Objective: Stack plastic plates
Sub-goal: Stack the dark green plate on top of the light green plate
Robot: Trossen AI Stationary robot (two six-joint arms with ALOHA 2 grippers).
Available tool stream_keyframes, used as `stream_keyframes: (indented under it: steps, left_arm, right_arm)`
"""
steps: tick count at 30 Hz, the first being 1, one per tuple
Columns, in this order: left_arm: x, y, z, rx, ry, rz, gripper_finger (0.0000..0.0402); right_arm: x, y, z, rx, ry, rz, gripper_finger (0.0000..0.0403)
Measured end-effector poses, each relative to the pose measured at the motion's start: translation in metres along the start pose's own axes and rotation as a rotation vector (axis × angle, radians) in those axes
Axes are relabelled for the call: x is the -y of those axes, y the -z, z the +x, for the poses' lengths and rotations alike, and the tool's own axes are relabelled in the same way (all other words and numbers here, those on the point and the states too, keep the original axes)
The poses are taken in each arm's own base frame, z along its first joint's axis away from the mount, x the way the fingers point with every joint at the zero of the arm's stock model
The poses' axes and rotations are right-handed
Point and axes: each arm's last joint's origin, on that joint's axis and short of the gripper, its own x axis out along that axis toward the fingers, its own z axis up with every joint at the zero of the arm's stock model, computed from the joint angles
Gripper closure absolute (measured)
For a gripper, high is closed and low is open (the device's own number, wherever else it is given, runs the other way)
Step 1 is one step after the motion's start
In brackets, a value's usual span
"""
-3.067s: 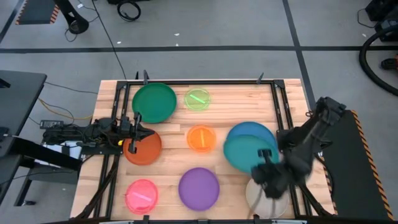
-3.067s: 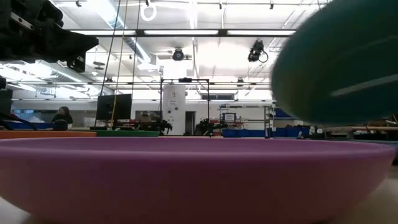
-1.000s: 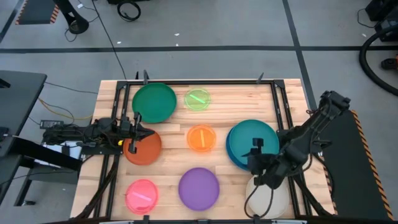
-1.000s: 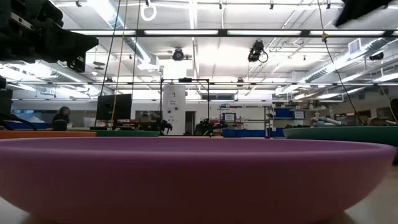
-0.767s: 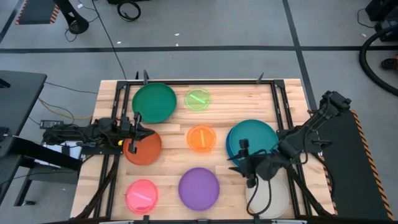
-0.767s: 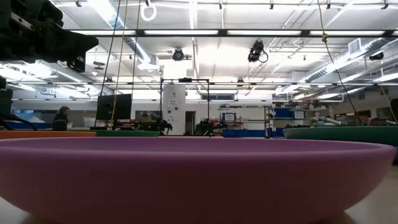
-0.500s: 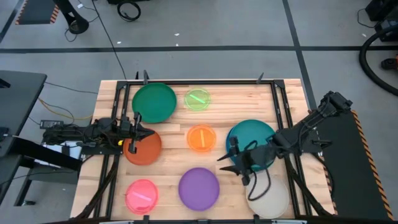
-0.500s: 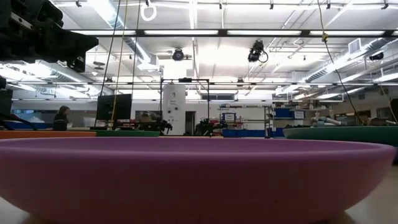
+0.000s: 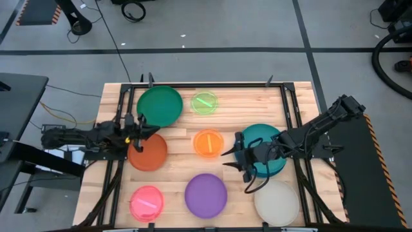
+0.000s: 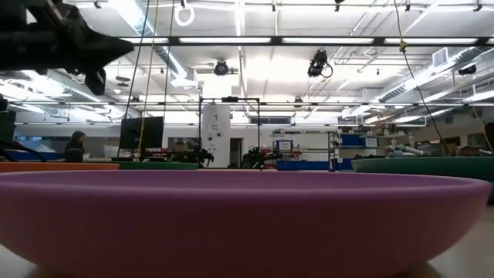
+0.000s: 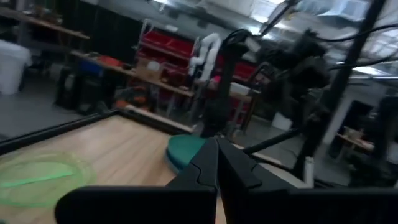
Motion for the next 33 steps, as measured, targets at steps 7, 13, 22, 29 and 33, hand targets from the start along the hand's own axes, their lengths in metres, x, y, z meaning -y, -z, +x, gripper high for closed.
stream_keyframes:
  steps: [7,13,22,29,33]
  left_arm:
    - [0.006,0.006,0.031,-0.181,-0.067,0.06,0.0392]
    - [-0.001,0.03,0.062,-0.425,-0.349,0.2,0.0354]
    - [-0.02,0.051,0.087,-0.714,-0.602,0.351,0.0207]
    - [-0.048,0.059,0.103,-0.813,-0.647,0.42,0.018]
    - [-0.068,0.063,0.103,-0.824,-0.74,0.382,0.0193]
  right_arm:
    - [0.005,0.026,0.012,0.1,0.092,0.099,0.024]
    - [0.019,0.049,0.02,0.177,0.302,0.176,0.0235]
    - [0.019,0.089,0.05,0.159,0.351,0.18,0.0224]
    - [0.01,0.1,0.075,0.224,0.328,0.134,0.0224]
    - [0.009,0.095,0.076,0.3,0.296,0.121,0.0224]
